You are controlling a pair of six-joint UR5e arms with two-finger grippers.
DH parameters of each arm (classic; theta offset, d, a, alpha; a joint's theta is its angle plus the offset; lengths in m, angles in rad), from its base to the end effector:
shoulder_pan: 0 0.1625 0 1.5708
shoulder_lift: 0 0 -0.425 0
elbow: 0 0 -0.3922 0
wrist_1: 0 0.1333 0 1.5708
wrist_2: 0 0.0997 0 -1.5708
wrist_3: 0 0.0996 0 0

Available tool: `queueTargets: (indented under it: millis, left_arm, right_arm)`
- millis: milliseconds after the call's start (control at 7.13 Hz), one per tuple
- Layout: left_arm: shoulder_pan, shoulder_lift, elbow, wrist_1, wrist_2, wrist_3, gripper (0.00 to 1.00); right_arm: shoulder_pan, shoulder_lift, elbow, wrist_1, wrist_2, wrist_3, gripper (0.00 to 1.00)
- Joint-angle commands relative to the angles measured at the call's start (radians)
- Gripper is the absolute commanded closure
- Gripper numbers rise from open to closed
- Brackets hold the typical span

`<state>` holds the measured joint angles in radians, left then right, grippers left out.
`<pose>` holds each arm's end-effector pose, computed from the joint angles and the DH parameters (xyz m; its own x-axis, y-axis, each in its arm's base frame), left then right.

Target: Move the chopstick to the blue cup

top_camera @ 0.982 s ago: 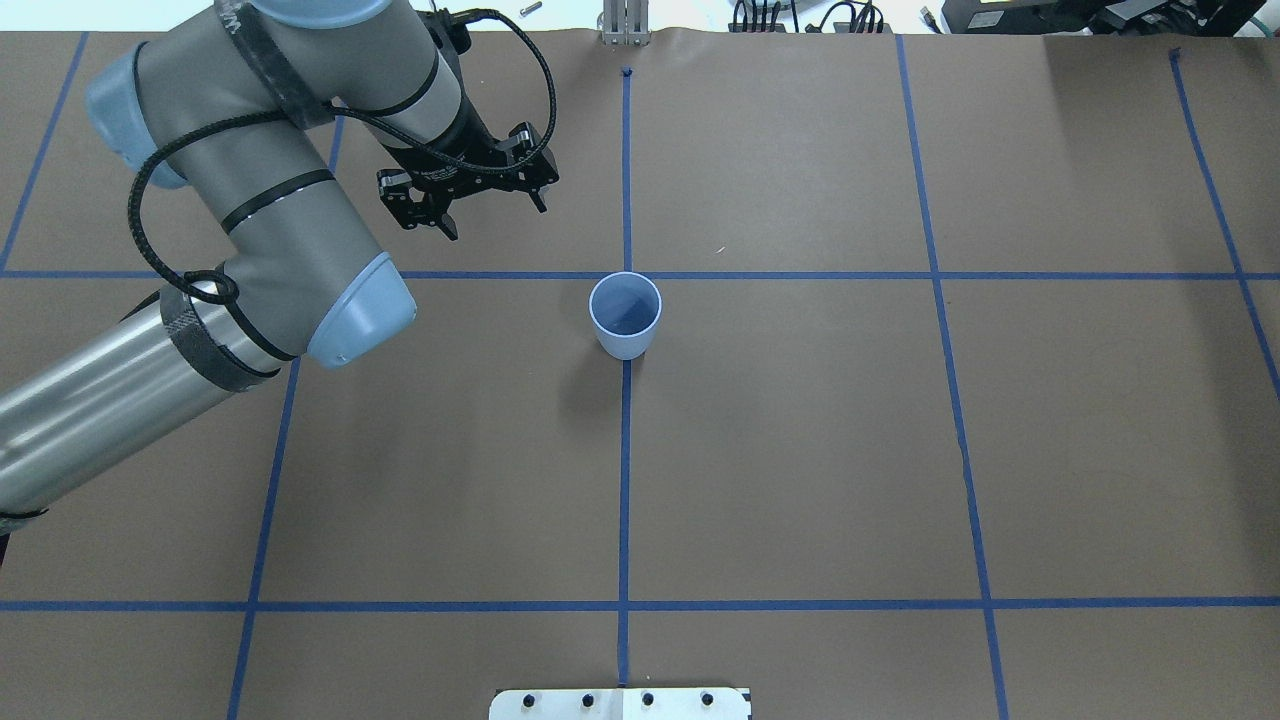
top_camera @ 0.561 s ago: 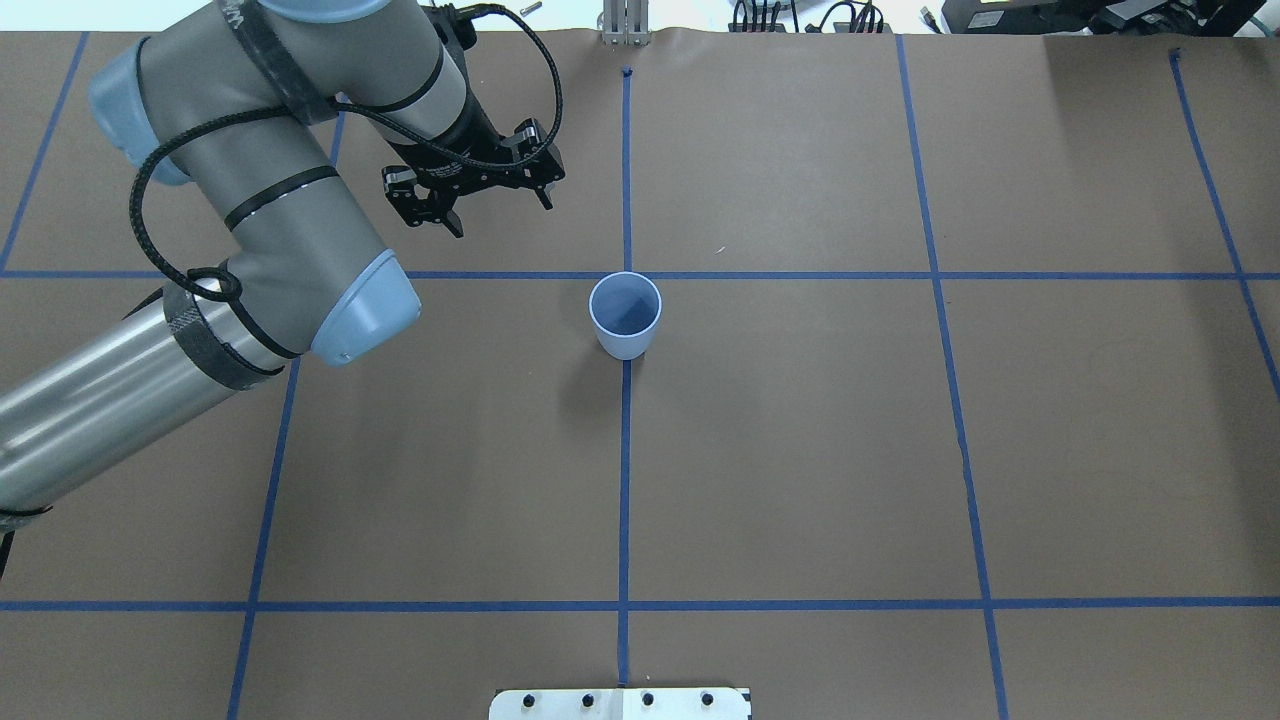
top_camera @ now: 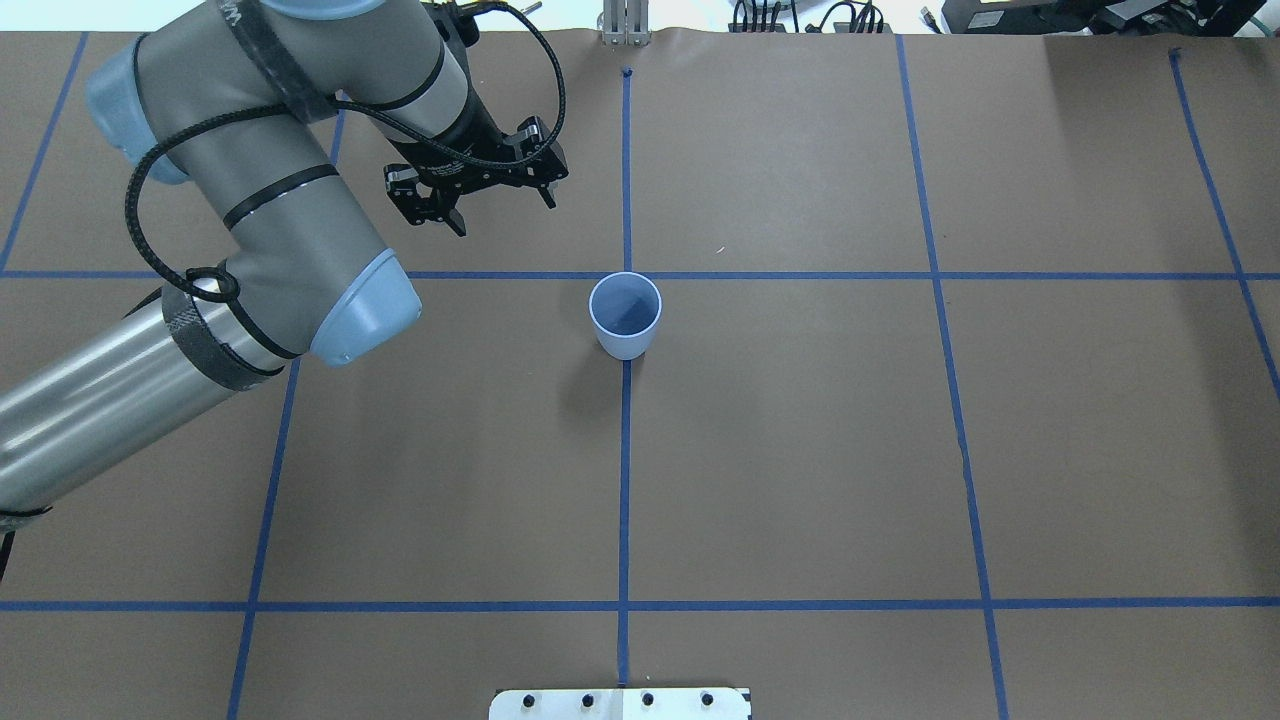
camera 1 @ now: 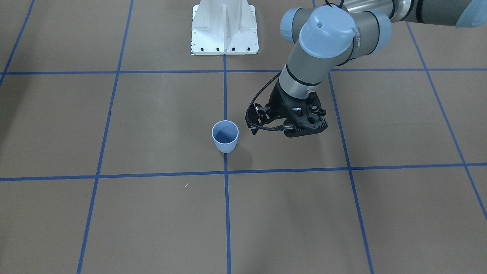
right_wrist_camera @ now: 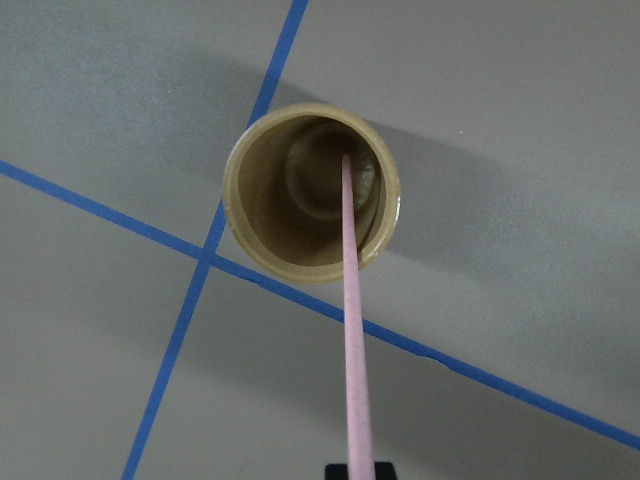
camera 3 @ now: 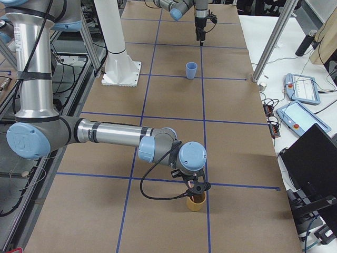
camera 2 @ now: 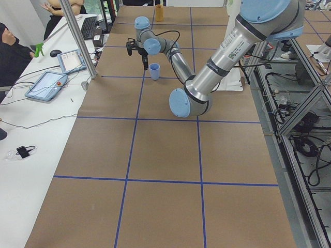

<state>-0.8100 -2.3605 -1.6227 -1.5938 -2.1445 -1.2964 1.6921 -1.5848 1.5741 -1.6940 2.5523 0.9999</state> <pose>0.4194 -0.5555 0.1477 0.5184 -0.2145 -0.8278 0.1903 0.9727 -0.1329 0.1079 -0.4680 0.6598 0.1900 0.9236 0.3329 -0.5177 0.3823 -0.7654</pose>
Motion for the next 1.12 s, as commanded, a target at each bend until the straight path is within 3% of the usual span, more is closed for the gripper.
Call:
queueTargets:
  millis: [0,140,421,561,982]
  left_arm:
    - [0.0,0.001,-0.002,0.0,-0.002,0.0,0.02]
    - [0.0,0.004,-0.005,0.0,-0.002,-0.001,0.02]
    - [-0.006,0.012,-0.006,0.0,-0.005,0.0,0.02]
    - [-0.008,0.015,-0.006,-0.002,-0.005,0.0,0.02]
    - [-0.058,0.096,-0.051,-0.009,-0.006,0.142,0.02]
  right_arm:
    - [0.033,0.008,0.055,-0.056,-0.004,0.013,1.0]
    - [0.055,0.008,0.088,-0.073,-0.006,0.014,1.0]
    - [0.078,0.009,0.261,-0.235,-0.015,0.014,1.0]
    - [0.095,0.059,0.323,-0.322,-0.017,0.014,1.0]
    - [-0.001,0.194,0.417,-0.38,-0.024,0.014,1.0]
